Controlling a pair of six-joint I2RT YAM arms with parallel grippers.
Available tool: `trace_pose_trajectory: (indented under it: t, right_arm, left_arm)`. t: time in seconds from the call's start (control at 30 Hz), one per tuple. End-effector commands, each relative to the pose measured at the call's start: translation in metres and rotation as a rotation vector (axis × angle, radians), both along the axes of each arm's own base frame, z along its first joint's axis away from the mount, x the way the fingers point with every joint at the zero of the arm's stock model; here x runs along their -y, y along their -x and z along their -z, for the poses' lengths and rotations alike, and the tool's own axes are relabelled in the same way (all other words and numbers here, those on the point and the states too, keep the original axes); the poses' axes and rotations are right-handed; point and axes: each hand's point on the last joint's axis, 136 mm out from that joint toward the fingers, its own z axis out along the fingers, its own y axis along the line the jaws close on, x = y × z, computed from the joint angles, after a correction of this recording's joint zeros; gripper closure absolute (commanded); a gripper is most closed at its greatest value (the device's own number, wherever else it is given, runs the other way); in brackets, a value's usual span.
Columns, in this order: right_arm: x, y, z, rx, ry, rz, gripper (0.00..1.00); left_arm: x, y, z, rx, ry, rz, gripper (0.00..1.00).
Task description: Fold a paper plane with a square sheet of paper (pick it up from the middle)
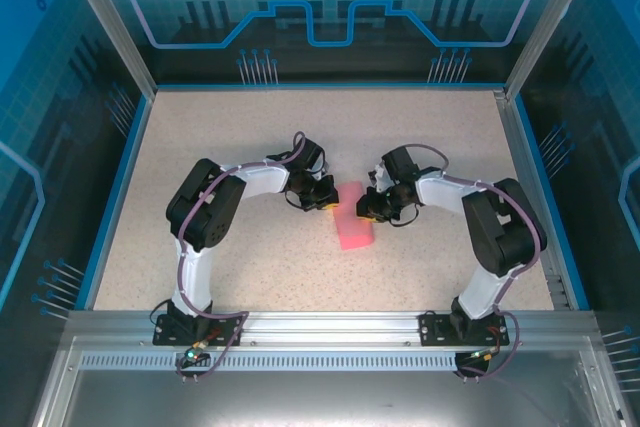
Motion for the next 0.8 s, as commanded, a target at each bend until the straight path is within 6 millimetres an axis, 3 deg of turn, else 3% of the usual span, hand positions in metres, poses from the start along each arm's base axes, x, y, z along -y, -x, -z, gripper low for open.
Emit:
trace_pose_trajectory:
  t: [0.0,0.17,0.37,0.77]
  right_arm:
    - [-0.001,0.022,0.014,-0.072,0.002,-0.047,0.83]
    - [0.005,0.024,0.02,-0.071,0.03,-0.034,0.83]
    - [0.016,0.046,0.034,-0.119,0.054,-0.03,0.83]
    - [0.045,0.098,0.035,-0.169,0.106,-0.007,0.83]
  left_arm:
    - [-0.046,0.056,0.075,-0.231,-0.245,-0.023,0.97]
    - [-0.047,0.057,0.076,-0.233,-0.249,-0.024,0.97]
    - [-0.048,0.058,0.077,-0.239,-0.256,-0.026,0.97]
    - [-0.05,0.06,0.082,-0.244,-0.265,-0.031,0.97]
